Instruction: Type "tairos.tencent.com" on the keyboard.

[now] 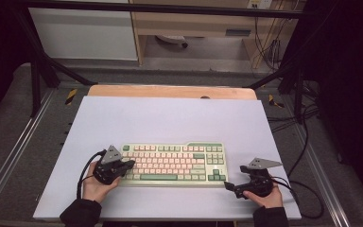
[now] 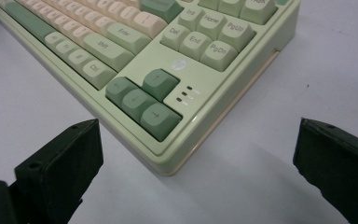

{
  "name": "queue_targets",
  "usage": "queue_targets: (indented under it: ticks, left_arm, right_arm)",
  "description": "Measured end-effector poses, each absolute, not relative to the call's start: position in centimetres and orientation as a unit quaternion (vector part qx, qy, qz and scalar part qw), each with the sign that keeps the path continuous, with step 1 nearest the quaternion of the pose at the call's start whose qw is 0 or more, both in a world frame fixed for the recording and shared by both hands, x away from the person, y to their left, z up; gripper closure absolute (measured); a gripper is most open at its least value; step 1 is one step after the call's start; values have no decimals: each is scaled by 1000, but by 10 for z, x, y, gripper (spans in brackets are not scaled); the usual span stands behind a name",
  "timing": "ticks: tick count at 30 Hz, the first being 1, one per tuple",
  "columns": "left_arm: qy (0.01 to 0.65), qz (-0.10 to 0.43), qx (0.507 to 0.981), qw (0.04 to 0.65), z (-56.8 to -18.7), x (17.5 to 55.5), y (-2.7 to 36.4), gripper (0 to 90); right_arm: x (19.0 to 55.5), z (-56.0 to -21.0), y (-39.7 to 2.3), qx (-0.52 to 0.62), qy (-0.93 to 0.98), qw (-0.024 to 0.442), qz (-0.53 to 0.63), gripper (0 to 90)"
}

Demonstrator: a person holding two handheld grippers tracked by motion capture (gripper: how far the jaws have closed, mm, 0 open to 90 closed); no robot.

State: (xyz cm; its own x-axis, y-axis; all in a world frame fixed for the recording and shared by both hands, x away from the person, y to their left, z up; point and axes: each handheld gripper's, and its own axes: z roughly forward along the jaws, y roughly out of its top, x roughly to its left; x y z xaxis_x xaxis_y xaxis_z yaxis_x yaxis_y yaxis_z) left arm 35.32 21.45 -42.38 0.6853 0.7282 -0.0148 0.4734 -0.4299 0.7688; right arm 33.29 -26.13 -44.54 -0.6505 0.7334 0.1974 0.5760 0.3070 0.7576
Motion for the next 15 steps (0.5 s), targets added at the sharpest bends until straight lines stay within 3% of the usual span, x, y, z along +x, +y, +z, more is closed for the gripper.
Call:
queue_targets:
  ticks: [10, 15]
  left_arm:
    - [366, 164, 824, 400, -422, 347, 226, 898]
    - [369, 164, 822, 401, -422, 346, 231, 898]
  right_arm:
    - [332, -433, -249, 397, 805, 101, 430, 5]
    - [332, -428, -237, 386, 810, 100, 429, 67]
